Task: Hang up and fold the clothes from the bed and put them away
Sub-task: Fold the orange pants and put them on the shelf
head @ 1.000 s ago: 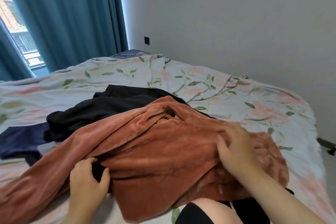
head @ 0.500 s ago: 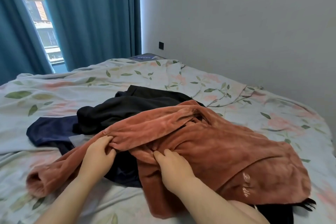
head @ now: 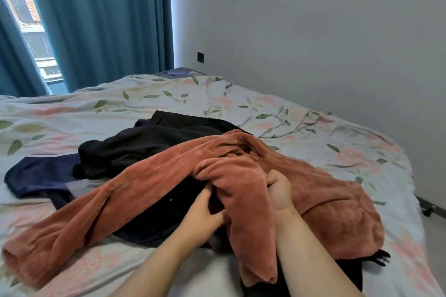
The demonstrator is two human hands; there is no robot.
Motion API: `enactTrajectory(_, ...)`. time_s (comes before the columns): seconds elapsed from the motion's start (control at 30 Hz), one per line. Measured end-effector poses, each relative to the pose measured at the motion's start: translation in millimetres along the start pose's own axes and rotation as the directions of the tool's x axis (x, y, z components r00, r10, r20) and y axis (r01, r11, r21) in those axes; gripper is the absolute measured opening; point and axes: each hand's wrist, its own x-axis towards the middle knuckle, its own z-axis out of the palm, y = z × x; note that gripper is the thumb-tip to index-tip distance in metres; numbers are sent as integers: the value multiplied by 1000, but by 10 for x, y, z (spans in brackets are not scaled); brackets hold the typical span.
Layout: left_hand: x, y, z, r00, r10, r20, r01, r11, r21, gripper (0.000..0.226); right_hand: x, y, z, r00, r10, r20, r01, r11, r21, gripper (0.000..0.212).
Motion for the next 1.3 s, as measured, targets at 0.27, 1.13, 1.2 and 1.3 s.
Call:
enactTrajectory(0.27, 221, 240, 153, 991, 102, -88, -86, 981, 172, 14, 7, -202, -201, 985, -23, -172, 57, 980, 193, 49)
enactTrajectory(1.13, -954, 201, -1315, 758, -645, 100, 186, 360, 914, 33, 106, 425, -189, 946, -74, 315, 323, 153, -934, 25)
enactTrajectory(1.2, -1015, -80, -1269, 772, -635, -4, 290, 348, 892, 53, 111, 439, -188, 930, -121, 346, 357, 82, -931, 15)
enactTrajectory(1.3, -958, -385, -1409, 865, -402, -300, 483, 509, 712, 66, 106, 467, -142, 850, -236, 472, 469, -72, -880, 16)
